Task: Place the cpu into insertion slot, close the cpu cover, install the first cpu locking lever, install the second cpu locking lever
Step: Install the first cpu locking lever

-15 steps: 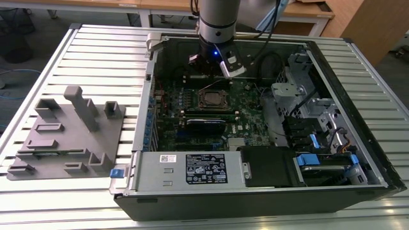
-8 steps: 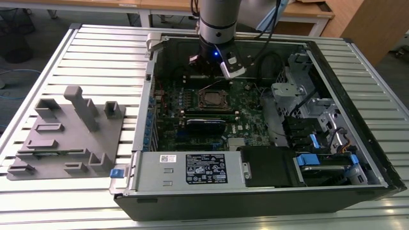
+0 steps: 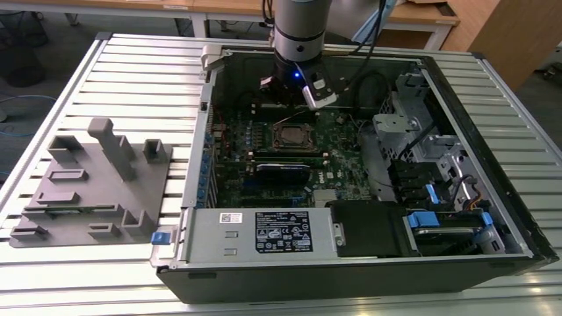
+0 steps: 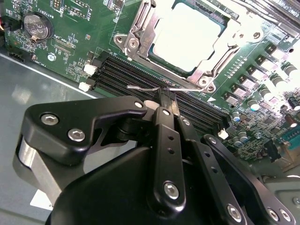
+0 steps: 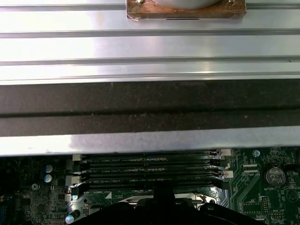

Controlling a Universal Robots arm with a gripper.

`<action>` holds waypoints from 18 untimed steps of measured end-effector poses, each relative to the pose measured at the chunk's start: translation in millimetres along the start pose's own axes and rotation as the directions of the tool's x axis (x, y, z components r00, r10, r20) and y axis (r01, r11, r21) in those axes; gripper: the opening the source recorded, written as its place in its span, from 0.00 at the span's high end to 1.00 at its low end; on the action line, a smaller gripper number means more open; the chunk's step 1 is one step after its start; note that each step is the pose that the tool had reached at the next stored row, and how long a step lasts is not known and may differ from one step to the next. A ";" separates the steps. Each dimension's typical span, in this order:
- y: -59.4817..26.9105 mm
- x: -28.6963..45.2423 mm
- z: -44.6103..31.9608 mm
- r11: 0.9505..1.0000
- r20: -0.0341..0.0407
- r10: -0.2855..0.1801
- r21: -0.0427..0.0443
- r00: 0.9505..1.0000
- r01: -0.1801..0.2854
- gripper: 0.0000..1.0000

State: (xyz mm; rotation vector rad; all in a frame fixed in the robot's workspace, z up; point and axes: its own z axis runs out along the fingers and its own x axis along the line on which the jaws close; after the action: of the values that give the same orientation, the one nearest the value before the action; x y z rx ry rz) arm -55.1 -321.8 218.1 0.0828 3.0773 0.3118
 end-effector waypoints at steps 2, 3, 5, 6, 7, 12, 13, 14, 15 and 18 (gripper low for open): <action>0.0 0.0 0.0 1.000 0.000 0.000 0.000 1.000 0.000 0.89; 0.0 0.0 0.3 1.000 0.000 0.000 0.000 1.000 0.000 0.89; -0.2 0.0 1.0 1.000 0.000 0.000 0.000 1.000 0.000 0.89; -0.2 0.0 1.1 1.000 0.000 0.000 0.000 1.000 0.000 0.89; -0.3 0.1 1.3 1.000 0.000 0.000 0.000 1.000 0.000 0.89; -0.5 -0.3 2.6 1.000 0.000 0.000 0.000 1.000 0.000 0.89; -0.5 -0.7 2.8 1.000 0.000 0.000 0.000 1.000 0.000 0.89; -0.5 -1.1 3.0 1.000 0.000 0.000 0.000 1.000 0.000 0.89; -0.6 -1.5 3.1 1.000 0.000 0.000 0.000 1.000 0.000 0.89; -0.6 -2.4 3.8 1.000 0.000 0.000 0.000 1.000 0.000 0.89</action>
State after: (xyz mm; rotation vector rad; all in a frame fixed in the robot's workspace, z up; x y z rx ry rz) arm -52.6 -321.8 214.3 0.0829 3.0772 0.3121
